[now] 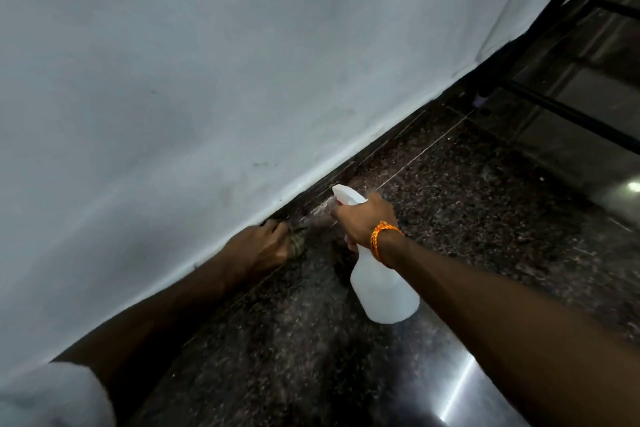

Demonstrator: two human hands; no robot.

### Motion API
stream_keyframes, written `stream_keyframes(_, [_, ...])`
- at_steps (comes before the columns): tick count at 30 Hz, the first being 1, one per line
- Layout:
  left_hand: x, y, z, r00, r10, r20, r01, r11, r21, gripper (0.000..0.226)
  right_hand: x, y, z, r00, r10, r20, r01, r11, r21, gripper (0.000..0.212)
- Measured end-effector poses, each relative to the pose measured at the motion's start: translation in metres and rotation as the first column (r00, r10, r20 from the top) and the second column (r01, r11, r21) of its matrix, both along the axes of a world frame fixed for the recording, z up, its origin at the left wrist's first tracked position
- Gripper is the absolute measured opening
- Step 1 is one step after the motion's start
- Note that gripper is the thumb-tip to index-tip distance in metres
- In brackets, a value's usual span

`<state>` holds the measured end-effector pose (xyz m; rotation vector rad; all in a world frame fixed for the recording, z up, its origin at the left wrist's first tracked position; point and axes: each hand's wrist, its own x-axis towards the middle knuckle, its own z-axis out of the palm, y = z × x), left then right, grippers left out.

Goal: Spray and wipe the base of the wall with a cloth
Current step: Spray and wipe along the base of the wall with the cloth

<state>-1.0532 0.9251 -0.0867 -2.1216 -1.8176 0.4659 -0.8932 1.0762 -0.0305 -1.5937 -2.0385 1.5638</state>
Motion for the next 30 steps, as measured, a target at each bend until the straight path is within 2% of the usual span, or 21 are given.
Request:
stream_keyframes(2, [0.014, 0.036, 0.011, 0.998, 0.055, 0.035, -0.057, 0.995, 0.077, 0.017, 0.000, 0.010, 0.000, 0.997, 0.070, 0.040, -0.073, 0.994, 0.078, 0.029])
stream_keyframes(4, [0.022, 0.048, 0.008, 0.995, 0.094, 0.024, -0.096, 0.992, 0.084, 0.009, 0.003, 0.014, 0.000, 0.991, 0.119, 0.056, -0.125, 0.986, 0.112, 0.033])
stream_keyframes(8, [0.016, 0.017, 0.000, 0.999, 0.036, 0.017, -0.035, 0.997, -0.070, 0.034, 0.019, 0.021, 0.004, 0.985, 0.145, 0.098, -0.156, 0.982, 0.105, 0.040])
stream_keyframes(10, [0.007, 0.009, 0.013, 0.999, 0.016, -0.043, -0.021, 0.992, -0.124, 0.029, 0.021, 0.026, 0.007, 0.980, 0.173, 0.102, -0.183, 0.977, 0.106, 0.038])
stream_keyframes(12, [0.004, 0.012, 0.029, 1.000, 0.008, -0.027, -0.012, 0.987, -0.161, 0.025, 0.022, 0.029, 0.010, 0.974, 0.191, 0.123, -0.205, 0.973, 0.107, 0.035])
stream_keyframes(15, [0.005, 0.022, 0.039, 0.999, -0.003, 0.045, 0.010, 0.989, -0.148, 0.031, 0.021, 0.034, 0.015, 0.972, 0.172, 0.161, -0.191, 0.975, 0.114, 0.036])
stream_keyframes(17, [0.005, 0.029, 0.042, 0.997, -0.041, 0.068, 0.049, 0.992, -0.118, 0.021, 0.016, 0.037, 0.024, 0.974, 0.143, 0.175, -0.167, 0.976, 0.137, 0.040])
stream_keyframes(19, [0.007, 0.039, 0.041, 0.995, -0.024, 0.096, 0.039, 0.988, -0.152, 0.008, 0.011, 0.038, 0.034, 0.978, 0.085, 0.190, -0.114, 0.983, 0.147, 0.045])
stream_keyframes(22, [0.008, 0.059, 0.032, 0.998, 0.027, 0.061, -0.017, 0.989, -0.146, 0.009, 0.001, 0.038, 0.041, 0.980, 0.009, 0.200, -0.045, 0.983, 0.180, 0.042])
stream_keyframes(25, [0.009, 0.067, 0.025, 0.999, 0.011, 0.047, -0.006, 0.994, -0.107, 0.011, -0.005, 0.037, 0.025, 0.975, 0.050, 0.215, -0.087, 0.981, 0.171, 0.041])
stream_keyframes(28, [0.005, 0.065, 0.026, 0.994, -0.073, 0.078, 0.076, 0.996, -0.038, 0.005, 0.002, 0.036, 0.003, 0.972, 0.090, 0.215, -0.127, 0.979, 0.161, 0.042])
stream_keyframes(30, [0.002, 0.063, 0.028, 0.992, -0.115, 0.050, 0.118, 0.992, -0.054, 0.004, 0.007, 0.035, -0.003, 0.964, 0.125, 0.235, -0.164, 0.974, 0.153, 0.040])
